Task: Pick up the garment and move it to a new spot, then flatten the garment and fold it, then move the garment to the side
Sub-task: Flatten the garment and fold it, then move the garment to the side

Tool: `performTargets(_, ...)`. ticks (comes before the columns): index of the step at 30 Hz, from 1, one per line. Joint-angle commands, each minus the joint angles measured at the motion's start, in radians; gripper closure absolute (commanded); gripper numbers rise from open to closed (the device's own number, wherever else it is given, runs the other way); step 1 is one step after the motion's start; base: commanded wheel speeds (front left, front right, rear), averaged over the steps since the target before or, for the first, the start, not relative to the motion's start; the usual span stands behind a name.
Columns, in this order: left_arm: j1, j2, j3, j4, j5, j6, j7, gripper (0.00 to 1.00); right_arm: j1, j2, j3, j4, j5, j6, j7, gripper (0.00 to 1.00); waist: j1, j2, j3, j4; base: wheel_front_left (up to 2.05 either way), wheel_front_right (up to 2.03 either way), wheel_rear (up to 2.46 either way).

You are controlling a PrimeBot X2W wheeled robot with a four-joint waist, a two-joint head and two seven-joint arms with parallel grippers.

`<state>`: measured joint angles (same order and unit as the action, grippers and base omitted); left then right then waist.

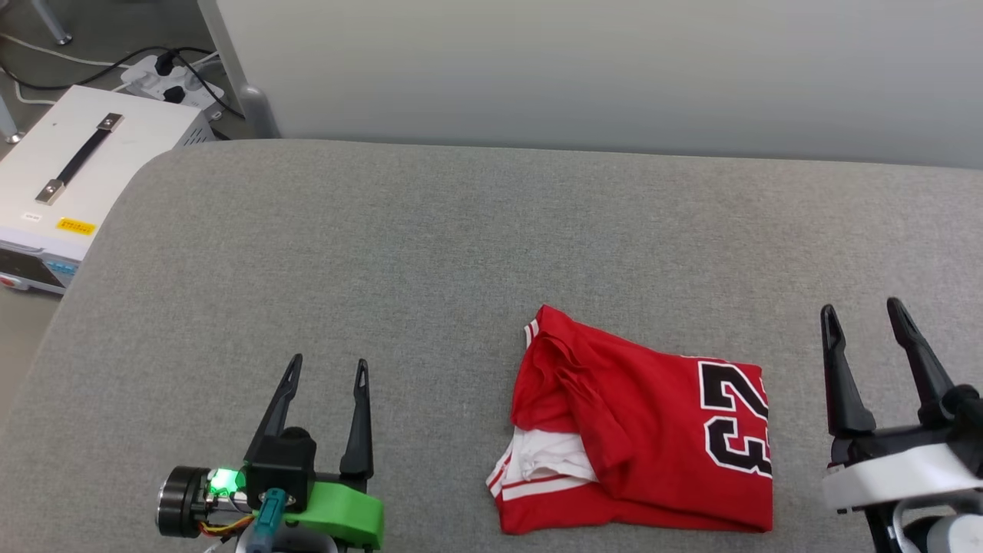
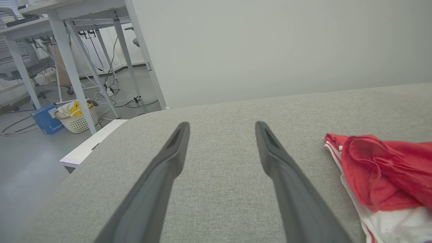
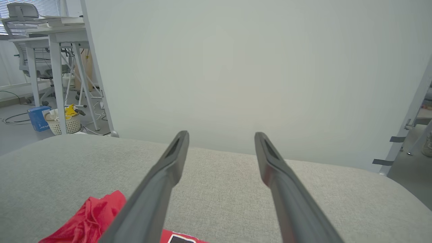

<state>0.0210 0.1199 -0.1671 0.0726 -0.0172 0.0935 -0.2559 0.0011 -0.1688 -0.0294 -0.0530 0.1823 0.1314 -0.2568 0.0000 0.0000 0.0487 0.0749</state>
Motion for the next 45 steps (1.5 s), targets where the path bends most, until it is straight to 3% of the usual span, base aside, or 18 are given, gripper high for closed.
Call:
performTargets(1,0.017,0.002,-0.003,-0.007,0.001,-0.003,-0.006,0.0,0.028,0.016,-0.01,-0.012,-0.011,-0.001,-0.005,0.0,0.0,0.0,-0.004,-0.002,0.0,0.0,0.0)
performTargets(9,0.036,0.001,-0.005,-0.02,-0.015,-0.025,-0.006,0.0,0.111,0.079,-0.033,-0.025,-0.012,-0.001,-0.005,0.0,0.0,0.0,-0.017,-0.004,0.0,0.0,0.0)
performTargets(22,0.05,-0.005,-0.001,-0.022,-0.02,-0.04,-0.006,0.0,0.147,0.103,-0.041,0.0,-0.021,-0.001,-0.005,0.0,0.0,0.0,-0.028,-0.004,0.0,0.0,0.0)
performTargets(26,0.045,-0.005,0.003,-0.022,-0.017,-0.039,-0.006,0.0,0.106,0.07,-0.044,-0.008,-0.035,-0.001,-0.005,0.0,0.0,0.0,-0.019,-0.002,0.0,0.0,0.0)
performTargets(31,0.034,-0.006,0.005,-0.016,-0.014,-0.041,-0.006,0.0,0.0,-0.04,-0.038,0.018,-0.013,-0.001,0.008,0.0,0.0,0.0,-0.007,0.002,0.0,0.0,0.0)
performTargets(35,0.024,-0.009,0.004,-0.012,-0.013,-0.043,-0.006,0.0,-0.098,-0.143,0.013,0.044,0.078,-0.001,0.166,0.0,0.0,0.0,0.007,0.009,0.0,0.0,0.0)
performTargets(38,0.014,-0.012,0.002,-0.008,-0.013,-0.044,-0.006,0.0,-0.158,-0.23,0.081,0.067,0.199,-0.001,0.368,0.0,0.0,0.0,0.019,0.014,0.0,0.0,0.0)
performTargets(45,-0.004,-0.018,0.002,-0.001,-0.013,-0.045,-0.006,0.0,-0.213,-0.367,0.199,0.099,0.497,-0.001,0.801,0.0,0.0,0.0,0.041,0.024,0.0,0.0,0.0)
